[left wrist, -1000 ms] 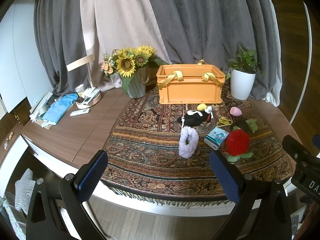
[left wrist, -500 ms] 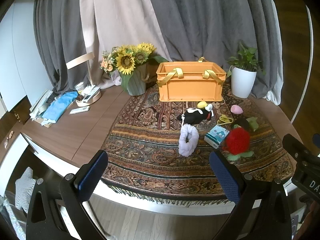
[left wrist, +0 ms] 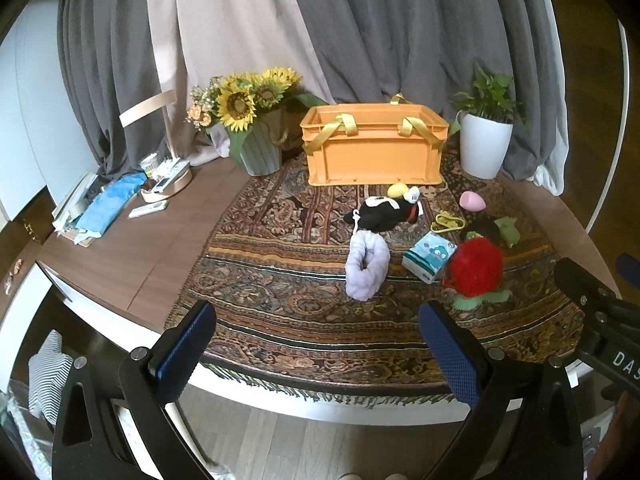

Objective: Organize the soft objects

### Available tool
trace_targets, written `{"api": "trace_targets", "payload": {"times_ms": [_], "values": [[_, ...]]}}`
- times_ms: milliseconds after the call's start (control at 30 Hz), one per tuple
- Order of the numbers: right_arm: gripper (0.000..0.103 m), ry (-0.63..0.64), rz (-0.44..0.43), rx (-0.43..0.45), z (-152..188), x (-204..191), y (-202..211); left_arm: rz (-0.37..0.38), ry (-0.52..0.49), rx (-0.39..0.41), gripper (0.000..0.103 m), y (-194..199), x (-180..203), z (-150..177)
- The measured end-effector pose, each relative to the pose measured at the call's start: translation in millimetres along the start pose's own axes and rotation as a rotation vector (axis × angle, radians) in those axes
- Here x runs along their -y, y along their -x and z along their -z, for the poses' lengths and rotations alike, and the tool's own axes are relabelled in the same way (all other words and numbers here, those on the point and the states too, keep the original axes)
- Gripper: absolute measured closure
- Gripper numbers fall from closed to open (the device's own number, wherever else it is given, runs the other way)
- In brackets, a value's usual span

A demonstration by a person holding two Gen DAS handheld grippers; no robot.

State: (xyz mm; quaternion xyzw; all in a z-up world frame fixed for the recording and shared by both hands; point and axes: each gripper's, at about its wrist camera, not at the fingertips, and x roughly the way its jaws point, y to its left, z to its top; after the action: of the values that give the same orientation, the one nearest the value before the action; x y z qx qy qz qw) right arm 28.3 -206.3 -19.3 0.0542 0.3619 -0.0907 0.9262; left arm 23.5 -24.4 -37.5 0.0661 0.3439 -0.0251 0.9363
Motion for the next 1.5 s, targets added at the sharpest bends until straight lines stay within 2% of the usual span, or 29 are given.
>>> {"api": "trace_targets", "payload": {"times_ms": [200, 500, 600, 800, 1033, 1300, 1433, 1500], "values": [[0.001, 0.022, -0.007, -0.049, 4.9, -4.1, -26.0, 0.001, -0.005, -0.035, 0.0, -20.6, 3.1, 5.6], [0.006, 0.057, 0.038, -0.103, -0.8, -25.0, -81.1, 0.049, -0.097, -0.058, 0.007, -86.8, 2.6, -9.5], [0.01, 0.057, 0.067, -0.123, 1.5, -30.6, -97.4, 0.082, -0.125, -0.072, 0.015, -108.1, 3.9, -11.2], [0.016, 0.039, 0.091, -0.178, 3.8, -29.9, -123.2, 0.135, -0.15, -0.125, 0.015, -140.2, 8.9, -12.1], [0.025, 0.05, 0.055, -0.229, 6.9, -28.6, -152.5, 0.176, -0.152, -0.154, 0.022, -169.7, 22.0, -12.8], [0.034, 0.049, 0.016, -0.266, 10.6, -23.1, -178.4, 0.187, -0.147, -0.183, 0.038, -194.4, 34.7, -12.5], [0.044, 0.04, -0.002, -0.277, 10.2, -19.7, -187.8, 0.196, -0.131, -0.188, 0.045, -204.3, 40.2, -12.3], [0.049, 0.037, -0.015, -0.286, 9.9, -18.7, -192.3, 0.205, -0.13, -0.197, 0.053, -210.4, 42.9, -12.0]]}}
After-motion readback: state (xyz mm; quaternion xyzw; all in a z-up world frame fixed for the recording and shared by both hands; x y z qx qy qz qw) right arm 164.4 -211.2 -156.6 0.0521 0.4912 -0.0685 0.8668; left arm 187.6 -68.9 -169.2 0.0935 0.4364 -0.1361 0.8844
